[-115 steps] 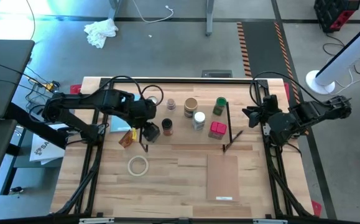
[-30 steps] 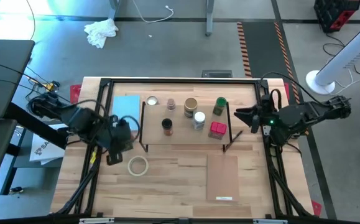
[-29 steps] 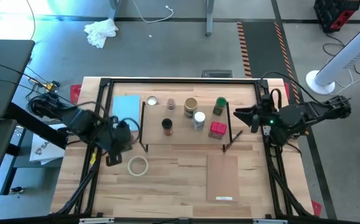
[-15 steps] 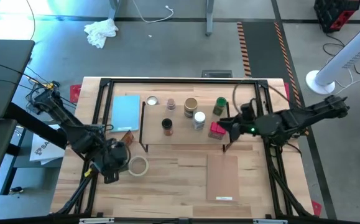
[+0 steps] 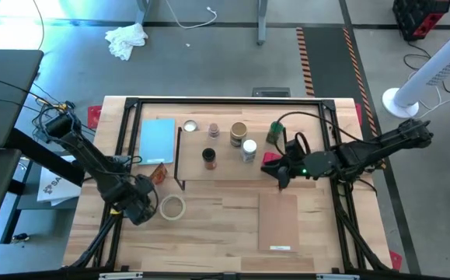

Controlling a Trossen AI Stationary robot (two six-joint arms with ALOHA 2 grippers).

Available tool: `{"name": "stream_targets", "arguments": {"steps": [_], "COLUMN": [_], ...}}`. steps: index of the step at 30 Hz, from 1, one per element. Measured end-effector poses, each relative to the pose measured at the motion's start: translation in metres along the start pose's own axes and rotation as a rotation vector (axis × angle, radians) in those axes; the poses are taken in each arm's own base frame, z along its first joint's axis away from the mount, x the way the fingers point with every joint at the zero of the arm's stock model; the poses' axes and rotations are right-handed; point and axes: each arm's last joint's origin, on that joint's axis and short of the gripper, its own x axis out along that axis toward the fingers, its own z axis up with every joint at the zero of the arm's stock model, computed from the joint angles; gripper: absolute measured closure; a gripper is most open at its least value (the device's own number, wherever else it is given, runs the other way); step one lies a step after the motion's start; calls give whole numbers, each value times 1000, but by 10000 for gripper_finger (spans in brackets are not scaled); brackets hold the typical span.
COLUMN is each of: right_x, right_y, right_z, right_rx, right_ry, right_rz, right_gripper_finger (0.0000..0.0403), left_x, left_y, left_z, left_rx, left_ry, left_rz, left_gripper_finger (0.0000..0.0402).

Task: Shelf spices
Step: Remove the black seasoning can from the shelf, then remove the red seasoning can from the shelf

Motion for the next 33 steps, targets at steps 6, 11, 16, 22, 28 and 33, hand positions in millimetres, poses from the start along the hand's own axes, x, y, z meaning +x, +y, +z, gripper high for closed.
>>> {"name": "stream_targets", "arguments": {"steps": [6,11,16,22,28,33], "right_x": [0,0,0,-6,-20,-32], "right_y": [0,0,0,9,15,30], "right_z": [0,0,0,12,31,51], "right_rx": [-9,-53,-70,-71,-189,-481], "right_ry": [-3,1,6,-31,19,132], "right_rz": [1,4,8,151,88,-56], "right_gripper_finger": [237,237,237,237,237,237], "left_x": [3,3,-2,-33,-67,-85], "left_y": [-1,-1,-3,-5,4,6], "left_z": [6,7,7,12,18,23], "left_rx": [-100,-111,-118,-118,-110,-151], "left_ry": [-48,-15,36,-48,-158,-217], "left_rz": [-15,-11,-27,-79,-5,-6], "left_gripper_finger": [262,156,100,90,89,88]}}
